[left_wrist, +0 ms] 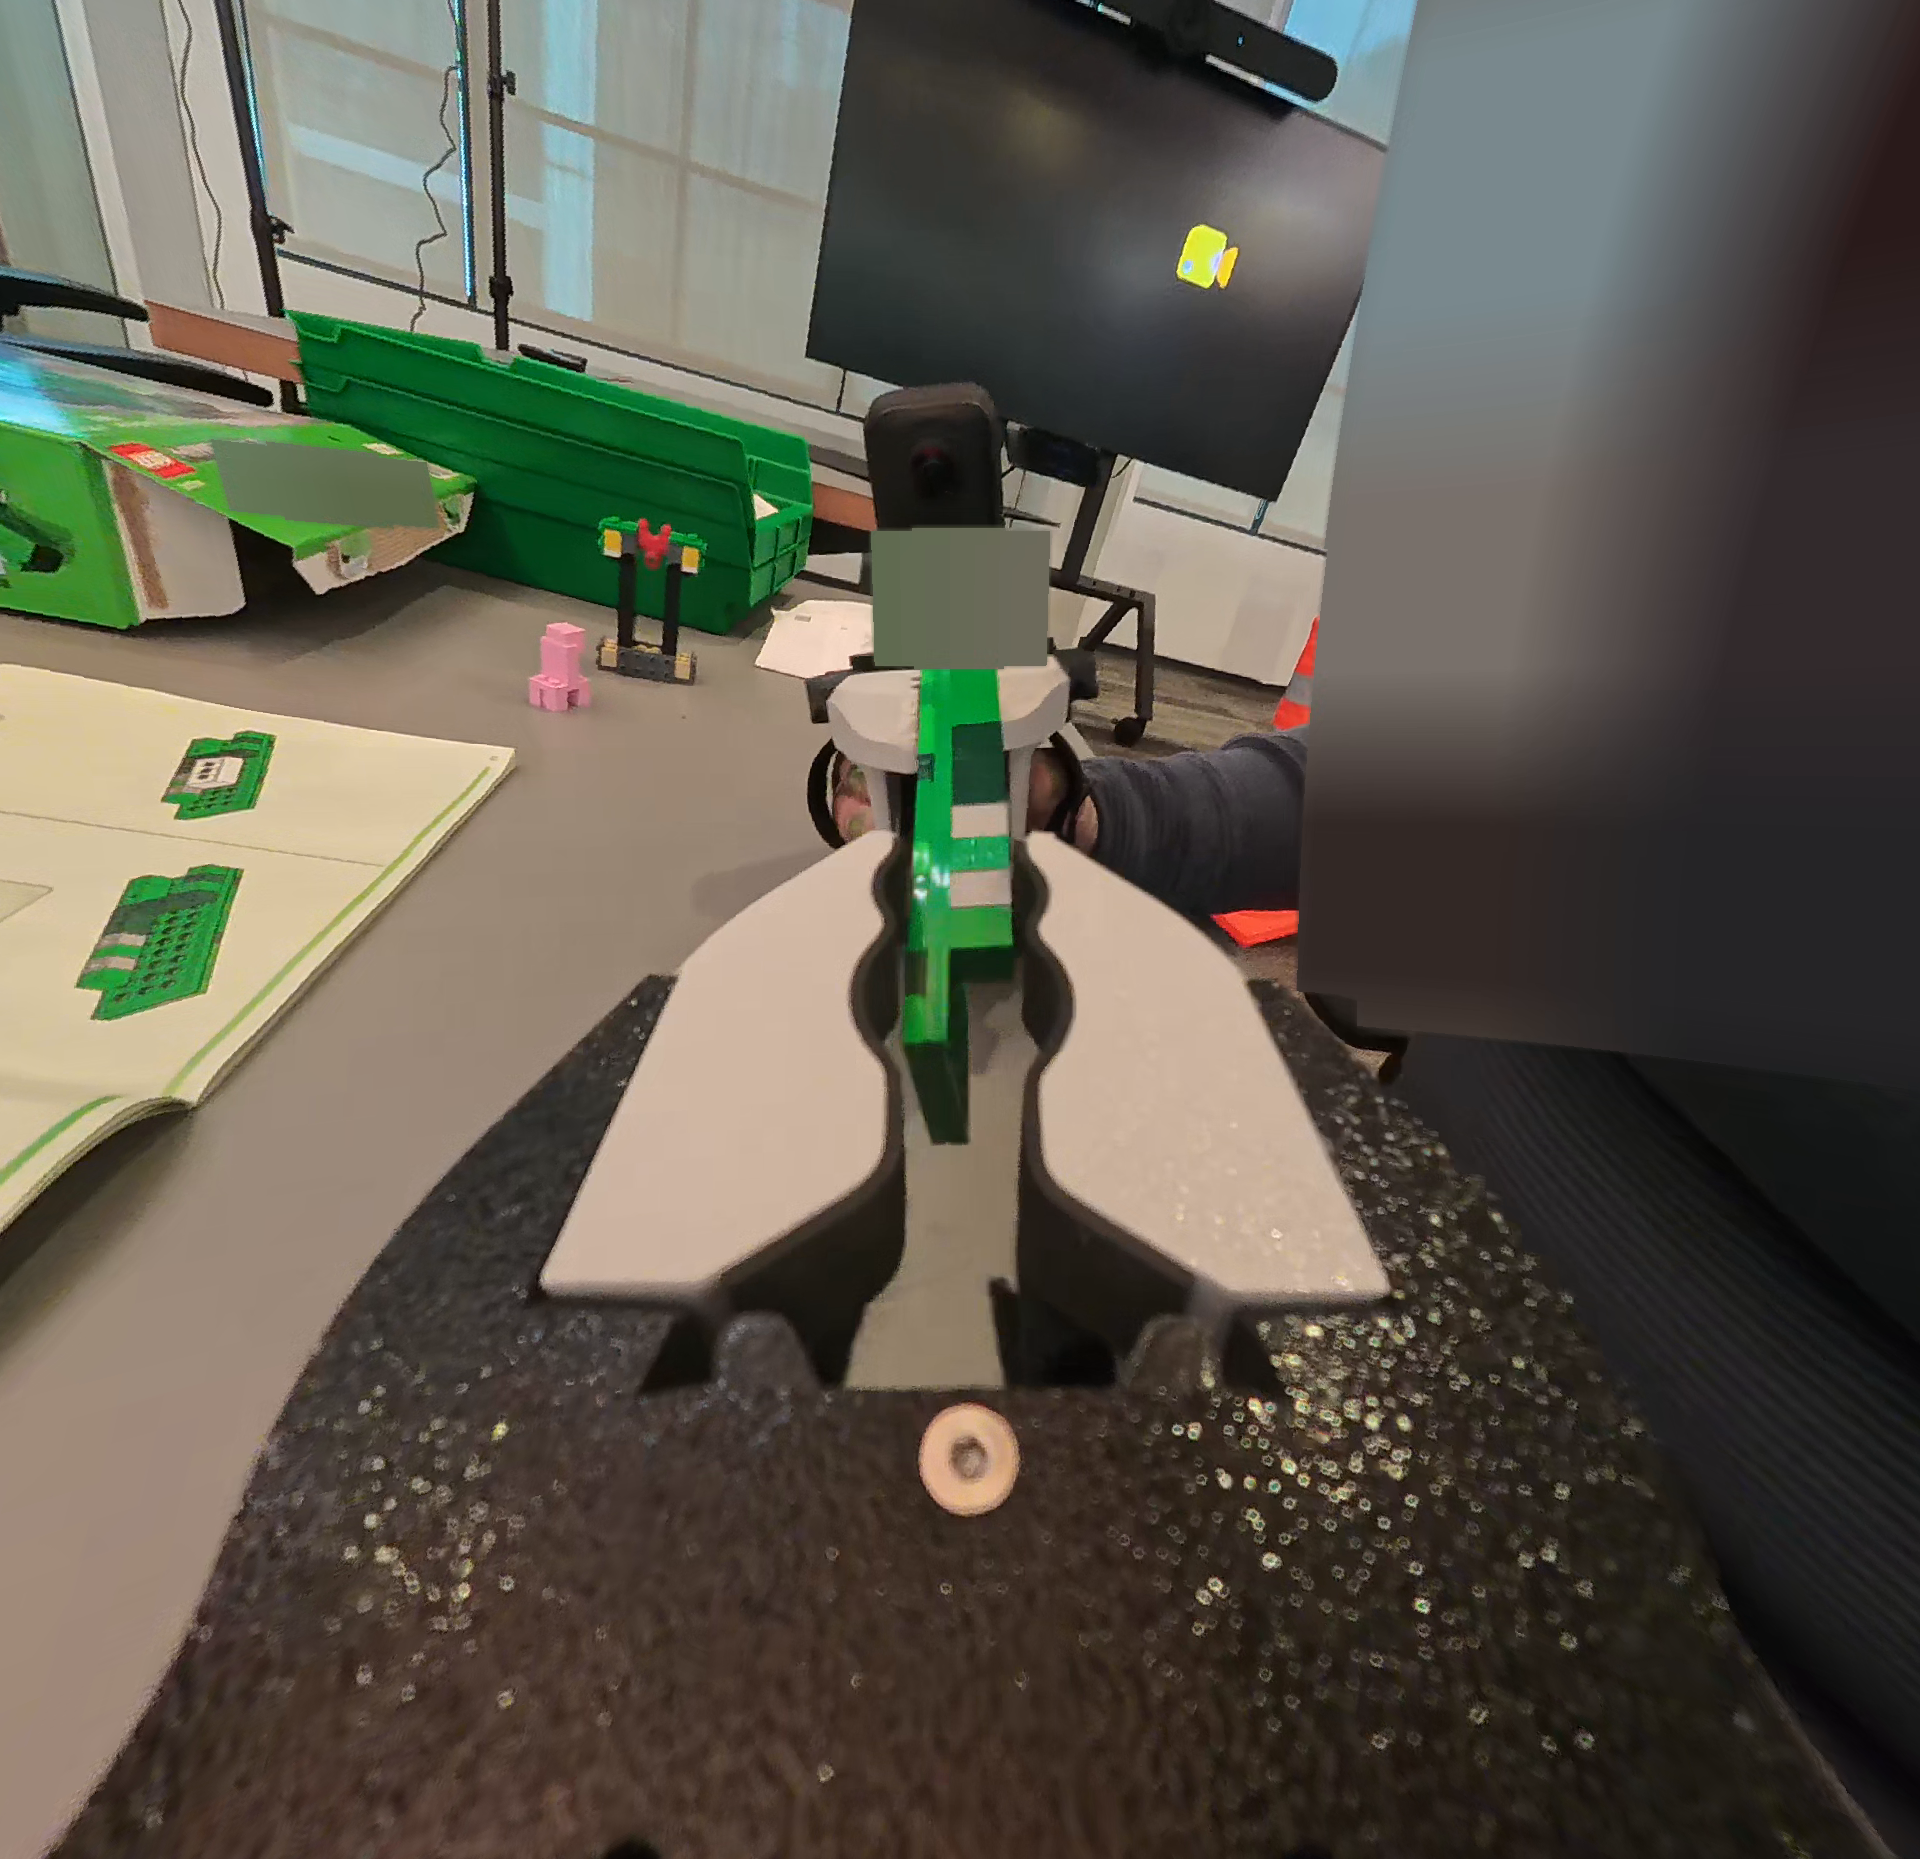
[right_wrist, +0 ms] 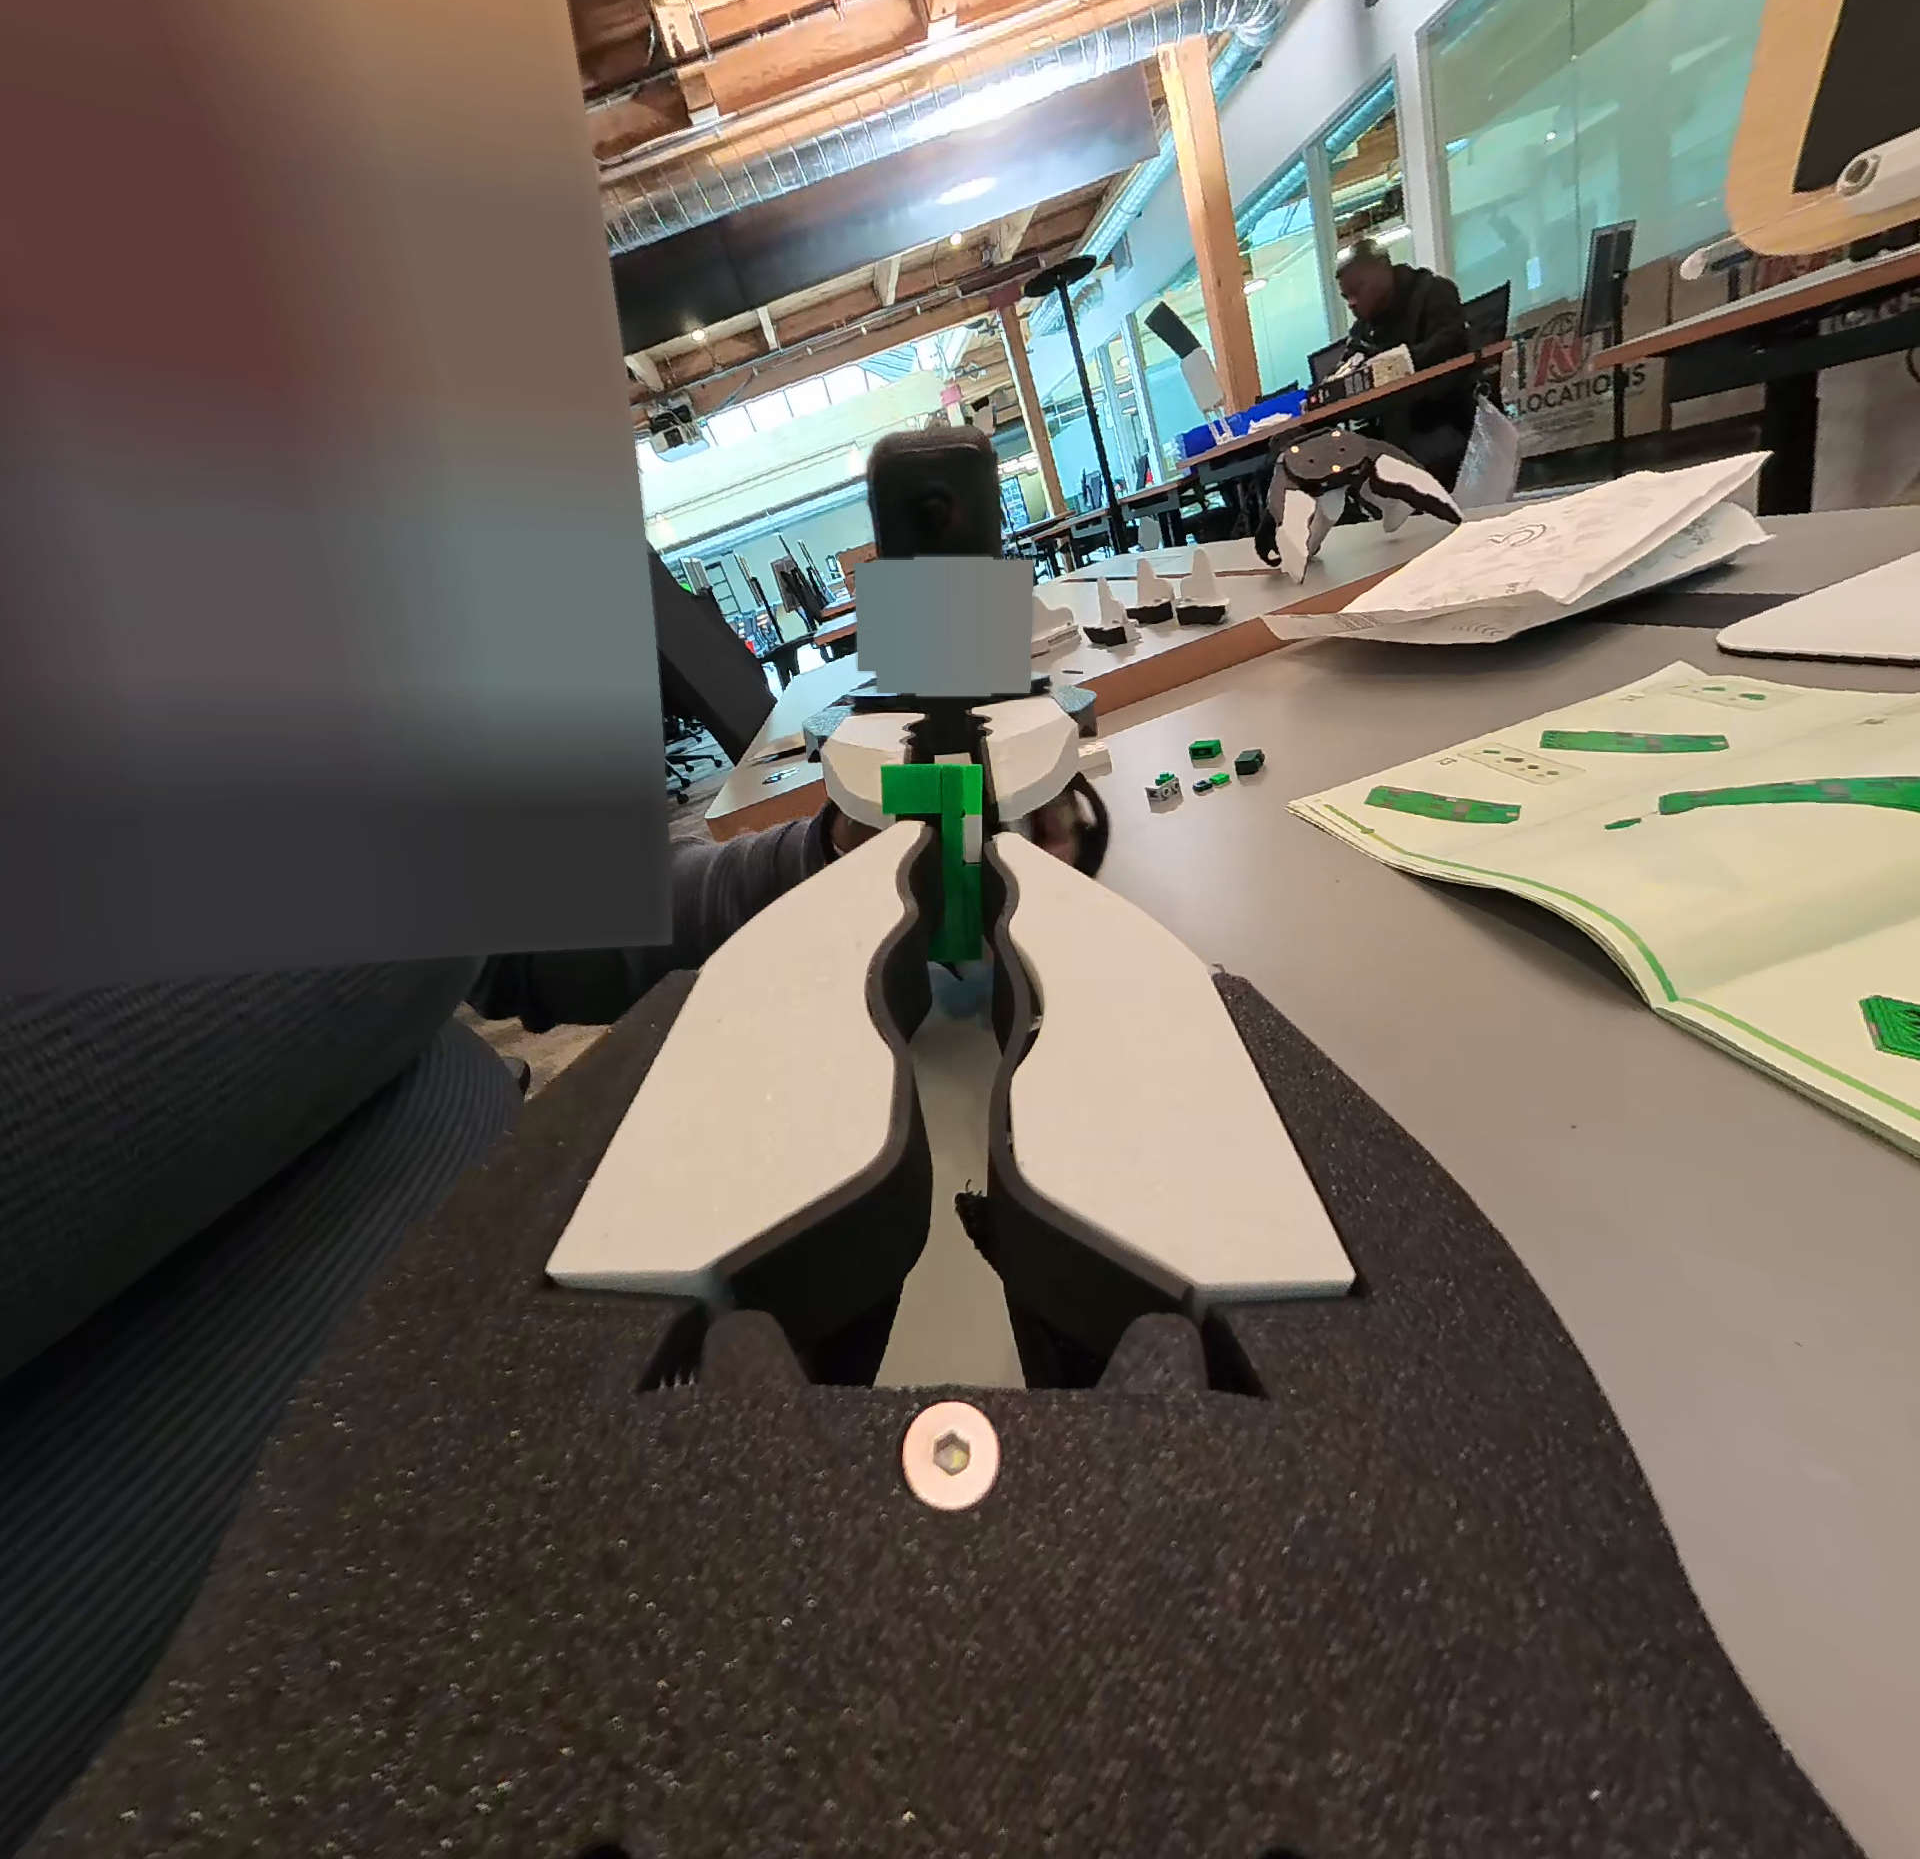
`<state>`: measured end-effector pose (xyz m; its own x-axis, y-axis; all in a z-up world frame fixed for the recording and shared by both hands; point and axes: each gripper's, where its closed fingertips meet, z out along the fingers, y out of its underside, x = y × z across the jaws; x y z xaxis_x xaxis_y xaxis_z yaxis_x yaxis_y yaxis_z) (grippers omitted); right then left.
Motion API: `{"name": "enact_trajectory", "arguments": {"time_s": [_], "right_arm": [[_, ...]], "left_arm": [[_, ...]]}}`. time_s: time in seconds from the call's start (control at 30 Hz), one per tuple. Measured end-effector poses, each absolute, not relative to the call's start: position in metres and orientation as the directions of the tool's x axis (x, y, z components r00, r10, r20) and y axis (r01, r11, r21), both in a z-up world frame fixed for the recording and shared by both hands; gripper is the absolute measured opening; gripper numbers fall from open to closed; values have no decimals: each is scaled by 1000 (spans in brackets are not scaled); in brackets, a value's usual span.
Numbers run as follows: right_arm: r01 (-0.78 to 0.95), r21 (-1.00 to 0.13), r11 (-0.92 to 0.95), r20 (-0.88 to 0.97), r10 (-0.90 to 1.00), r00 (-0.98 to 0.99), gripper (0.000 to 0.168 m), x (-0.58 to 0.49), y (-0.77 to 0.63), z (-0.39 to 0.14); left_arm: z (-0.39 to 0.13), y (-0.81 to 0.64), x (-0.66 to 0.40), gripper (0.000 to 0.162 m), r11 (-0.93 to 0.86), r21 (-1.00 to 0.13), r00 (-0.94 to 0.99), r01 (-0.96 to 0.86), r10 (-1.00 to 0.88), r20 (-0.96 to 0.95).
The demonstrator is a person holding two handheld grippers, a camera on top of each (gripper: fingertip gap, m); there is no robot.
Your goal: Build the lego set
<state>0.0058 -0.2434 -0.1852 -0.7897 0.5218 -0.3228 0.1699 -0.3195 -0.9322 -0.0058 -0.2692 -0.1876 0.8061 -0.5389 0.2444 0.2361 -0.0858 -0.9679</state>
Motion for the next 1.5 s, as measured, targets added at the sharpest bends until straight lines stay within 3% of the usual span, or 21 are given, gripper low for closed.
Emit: {"name": "enact_trajectory", "arguments": {"time_s": [0.1,0.2,0.47,0.83,1.13,1.5], "right_arm": [[178,-920,-350,-348,516,-782,6,3,-240,-184],[188,-905,-381,-377,517,-769,6,0,-235,-184],[183,-891,-415,-404,543,-736,6,-8,-228,-184],[199,-870,-452,-443,539,-716,7,-14,-222,-185],[215,-865,-453,-458,537,-708,6,-16,-222,-187],[156,-868,-471,-434,567,-700,6,-21,-215,-182]], "left_arm": [[-191,-270,-21,42,-103,-965,835,239,-486,259],[-188,-279,-48,50,-63,-967,877,247,-410,250],[-178,-307,-107,52,92,-962,941,257,-248,228],[-196,-293,-80,52,-15,-999,960,43,-277,45],[-186,-297,-88,53,55,-992,962,113,-257,96],[-188,-292,-82,52,53,-996,966,70,-254,55]]}}
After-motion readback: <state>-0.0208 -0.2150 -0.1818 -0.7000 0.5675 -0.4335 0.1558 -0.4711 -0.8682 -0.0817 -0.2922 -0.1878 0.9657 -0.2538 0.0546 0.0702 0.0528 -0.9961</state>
